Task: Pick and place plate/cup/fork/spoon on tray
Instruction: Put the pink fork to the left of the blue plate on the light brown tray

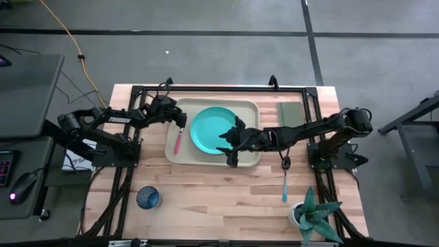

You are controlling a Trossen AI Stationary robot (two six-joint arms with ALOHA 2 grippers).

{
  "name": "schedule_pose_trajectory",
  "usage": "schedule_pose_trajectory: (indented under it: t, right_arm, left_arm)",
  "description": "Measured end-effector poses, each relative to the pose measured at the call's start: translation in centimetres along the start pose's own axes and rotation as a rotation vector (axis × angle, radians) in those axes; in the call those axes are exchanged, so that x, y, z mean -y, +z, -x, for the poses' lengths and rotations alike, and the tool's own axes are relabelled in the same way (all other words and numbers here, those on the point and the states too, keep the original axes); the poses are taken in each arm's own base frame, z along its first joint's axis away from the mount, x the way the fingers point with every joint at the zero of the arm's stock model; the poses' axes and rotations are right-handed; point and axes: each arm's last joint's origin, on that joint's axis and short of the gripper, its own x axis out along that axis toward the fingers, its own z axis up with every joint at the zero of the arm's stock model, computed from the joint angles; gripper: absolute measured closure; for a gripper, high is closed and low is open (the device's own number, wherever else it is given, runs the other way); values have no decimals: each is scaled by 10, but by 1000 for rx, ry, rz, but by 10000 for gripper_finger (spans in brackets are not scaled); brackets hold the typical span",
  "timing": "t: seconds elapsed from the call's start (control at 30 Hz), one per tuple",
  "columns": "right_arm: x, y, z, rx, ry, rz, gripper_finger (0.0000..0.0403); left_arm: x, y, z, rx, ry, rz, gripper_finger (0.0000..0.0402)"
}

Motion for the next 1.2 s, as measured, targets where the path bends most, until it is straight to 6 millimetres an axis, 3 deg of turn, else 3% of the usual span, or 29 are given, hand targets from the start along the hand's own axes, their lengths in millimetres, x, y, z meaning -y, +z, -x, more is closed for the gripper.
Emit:
schedule_pose_trajectory:
  t: [1.2]
  right_arm:
    - [0, 0, 0, 2, -2, -11, 172]
  left_arm:
    - [0, 0, 0, -3, -9, -37, 261]
